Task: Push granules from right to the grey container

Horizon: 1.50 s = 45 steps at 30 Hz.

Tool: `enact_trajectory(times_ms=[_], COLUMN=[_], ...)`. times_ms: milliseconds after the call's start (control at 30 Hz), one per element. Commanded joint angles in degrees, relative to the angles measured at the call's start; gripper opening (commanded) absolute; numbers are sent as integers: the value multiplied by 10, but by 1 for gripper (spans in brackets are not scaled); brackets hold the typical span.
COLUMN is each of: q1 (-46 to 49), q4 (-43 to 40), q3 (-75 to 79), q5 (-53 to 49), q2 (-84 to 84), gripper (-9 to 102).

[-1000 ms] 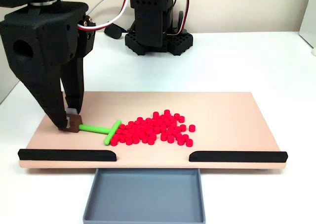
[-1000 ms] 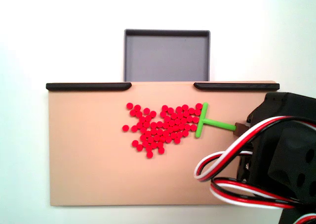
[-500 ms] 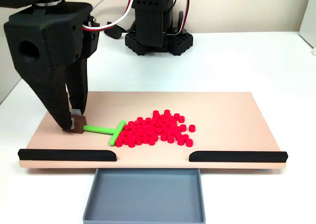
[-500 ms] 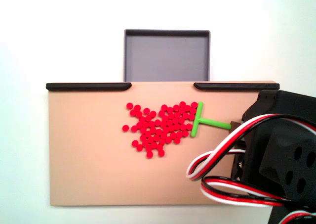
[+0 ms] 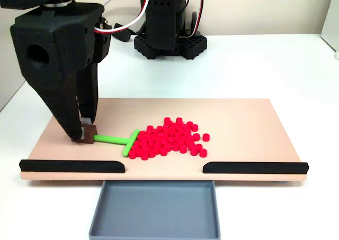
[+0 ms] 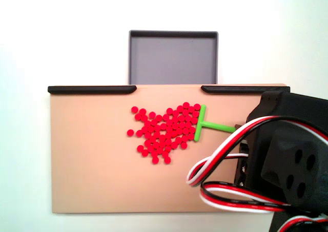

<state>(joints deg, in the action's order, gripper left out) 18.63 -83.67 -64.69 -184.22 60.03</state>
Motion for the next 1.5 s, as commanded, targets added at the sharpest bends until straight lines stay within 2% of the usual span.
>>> enact_trajectory(times_ms=[0,700,1167,1467], q1=[-6,-8,-10,-14], q4=[-4,2,4,3], q3=[9,9,9,9], q5=[-154,-48,57,68], q2=[16,15,12,15], gripper=[0,0,0,0])
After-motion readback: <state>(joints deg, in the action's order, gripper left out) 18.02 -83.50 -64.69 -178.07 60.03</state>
